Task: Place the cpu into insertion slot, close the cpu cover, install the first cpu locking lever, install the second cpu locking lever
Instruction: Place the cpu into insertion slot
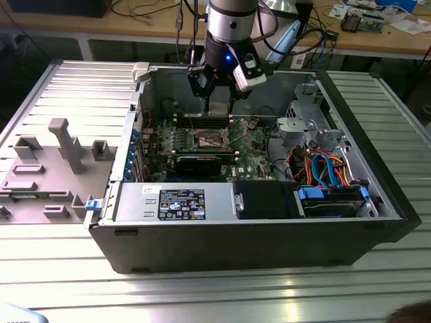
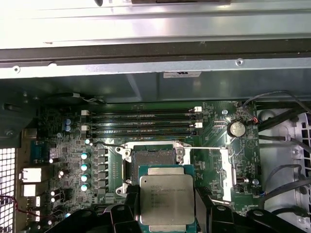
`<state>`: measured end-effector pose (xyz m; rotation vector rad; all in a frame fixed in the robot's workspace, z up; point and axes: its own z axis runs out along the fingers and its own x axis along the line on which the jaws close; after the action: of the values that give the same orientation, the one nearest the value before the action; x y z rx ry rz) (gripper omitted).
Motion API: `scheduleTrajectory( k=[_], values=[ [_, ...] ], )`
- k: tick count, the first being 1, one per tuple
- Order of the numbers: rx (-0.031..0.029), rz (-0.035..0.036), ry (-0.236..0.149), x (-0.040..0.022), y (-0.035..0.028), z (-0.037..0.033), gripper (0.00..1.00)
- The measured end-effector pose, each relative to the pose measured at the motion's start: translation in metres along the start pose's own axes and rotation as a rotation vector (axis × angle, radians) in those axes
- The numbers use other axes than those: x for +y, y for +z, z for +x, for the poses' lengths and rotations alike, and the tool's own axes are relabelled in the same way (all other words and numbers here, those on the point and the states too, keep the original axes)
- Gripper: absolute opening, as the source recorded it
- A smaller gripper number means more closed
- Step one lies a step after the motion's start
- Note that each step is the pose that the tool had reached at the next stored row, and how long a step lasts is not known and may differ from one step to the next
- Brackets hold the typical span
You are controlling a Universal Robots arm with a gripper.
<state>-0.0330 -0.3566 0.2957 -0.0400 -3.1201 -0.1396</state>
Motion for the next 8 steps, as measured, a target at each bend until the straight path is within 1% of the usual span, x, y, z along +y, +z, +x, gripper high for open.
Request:
scheduleTrajectory(
  k=[8],
  values=[
    [0.0000,0.0000,0.000,-0.0002,0.0022,-0.0001,0.55]
  ],
)
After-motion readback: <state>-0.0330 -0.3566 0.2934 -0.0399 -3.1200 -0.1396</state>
